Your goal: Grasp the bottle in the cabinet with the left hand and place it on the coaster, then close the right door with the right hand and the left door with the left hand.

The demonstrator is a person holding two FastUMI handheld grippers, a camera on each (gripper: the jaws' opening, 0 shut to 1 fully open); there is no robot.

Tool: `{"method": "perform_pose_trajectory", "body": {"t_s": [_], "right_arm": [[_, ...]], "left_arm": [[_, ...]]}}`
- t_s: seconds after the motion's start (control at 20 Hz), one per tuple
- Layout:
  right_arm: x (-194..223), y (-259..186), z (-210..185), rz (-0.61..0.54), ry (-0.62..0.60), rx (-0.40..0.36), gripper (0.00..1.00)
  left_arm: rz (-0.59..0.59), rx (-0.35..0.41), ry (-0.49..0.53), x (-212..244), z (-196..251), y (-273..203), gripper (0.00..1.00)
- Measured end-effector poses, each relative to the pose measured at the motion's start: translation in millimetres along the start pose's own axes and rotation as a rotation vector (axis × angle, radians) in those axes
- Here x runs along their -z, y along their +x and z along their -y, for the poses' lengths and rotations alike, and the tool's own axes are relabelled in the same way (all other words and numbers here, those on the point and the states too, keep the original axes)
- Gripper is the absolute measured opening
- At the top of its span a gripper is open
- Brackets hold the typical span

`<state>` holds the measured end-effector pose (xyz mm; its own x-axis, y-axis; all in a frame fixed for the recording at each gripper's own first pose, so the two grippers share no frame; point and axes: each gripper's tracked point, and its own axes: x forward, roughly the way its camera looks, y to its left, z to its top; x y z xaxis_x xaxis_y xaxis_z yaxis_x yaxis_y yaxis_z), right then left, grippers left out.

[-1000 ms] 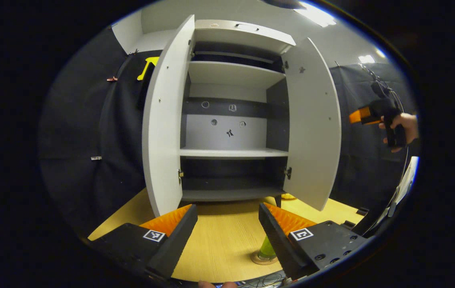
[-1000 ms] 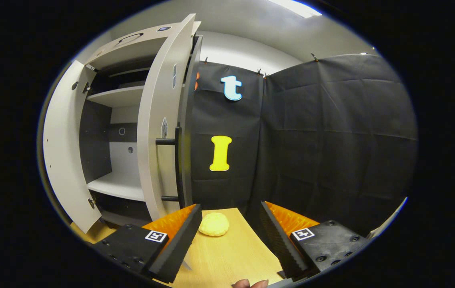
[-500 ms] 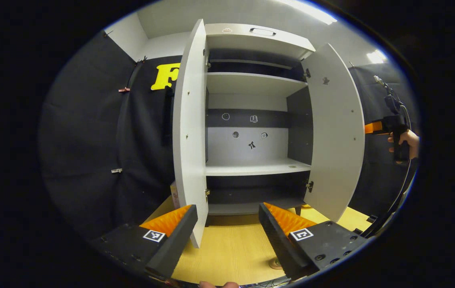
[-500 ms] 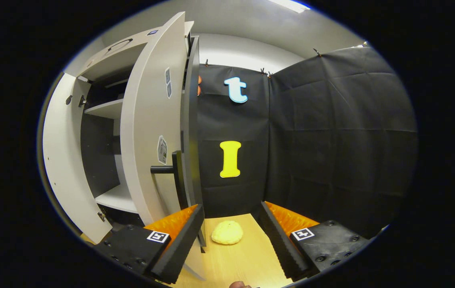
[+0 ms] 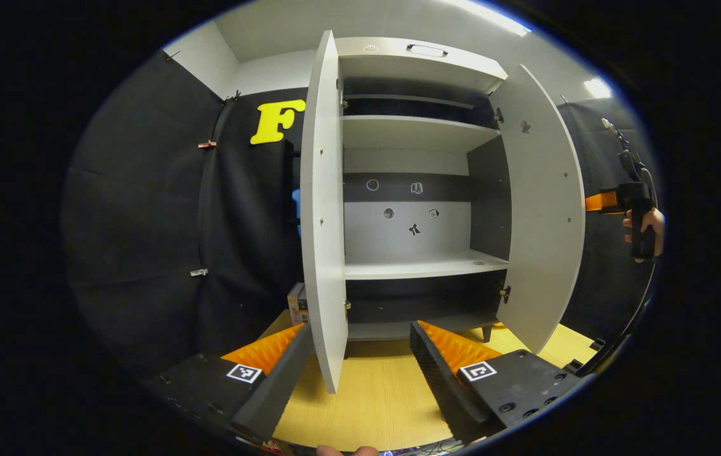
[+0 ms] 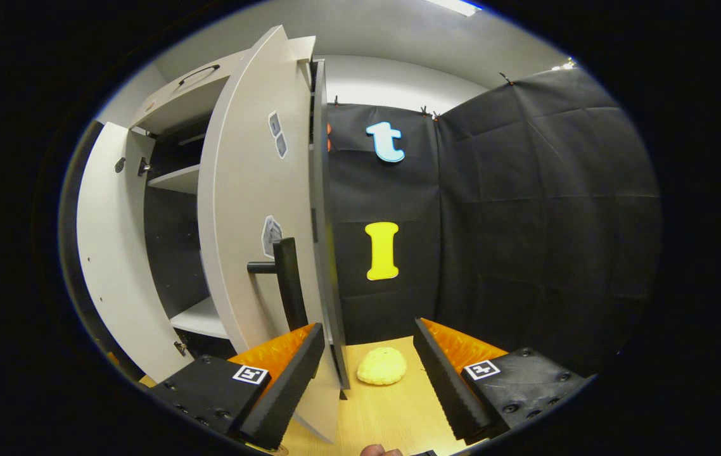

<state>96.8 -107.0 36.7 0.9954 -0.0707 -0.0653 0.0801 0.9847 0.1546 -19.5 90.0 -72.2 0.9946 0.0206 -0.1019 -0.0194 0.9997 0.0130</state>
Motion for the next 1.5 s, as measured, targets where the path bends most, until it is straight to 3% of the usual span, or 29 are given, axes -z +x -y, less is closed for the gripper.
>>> {"method": "perform_pose_trajectory", "body": {"t_s": [0.05,0.55,0.8,1.1,1.5], "right_arm": [[1,0,-11,-0.005,0.003,-0.026,1.00],[16,25,-126,-0.037,-0.001,-0.238,0.98],[25,50,-164,-0.040,-0.056,-0.259,0.98],[26,59,-172,-0.042,-0.051,-0.247,0.96],[19,27,-175,-0.016,-0.077,-0.240,0.96]], "left_arm": [[0.000,-0.006,0.001,0,-2,0,0.98],[0.002,-0.078,-0.015,-4,-33,-13,0.98],[-0.007,-0.123,-0.026,-8,-55,-21,0.98],[-0.021,-0.146,-0.049,-14,-85,-14,0.98],[0.045,-0.197,0.004,-79,-137,29,0.97]]}}
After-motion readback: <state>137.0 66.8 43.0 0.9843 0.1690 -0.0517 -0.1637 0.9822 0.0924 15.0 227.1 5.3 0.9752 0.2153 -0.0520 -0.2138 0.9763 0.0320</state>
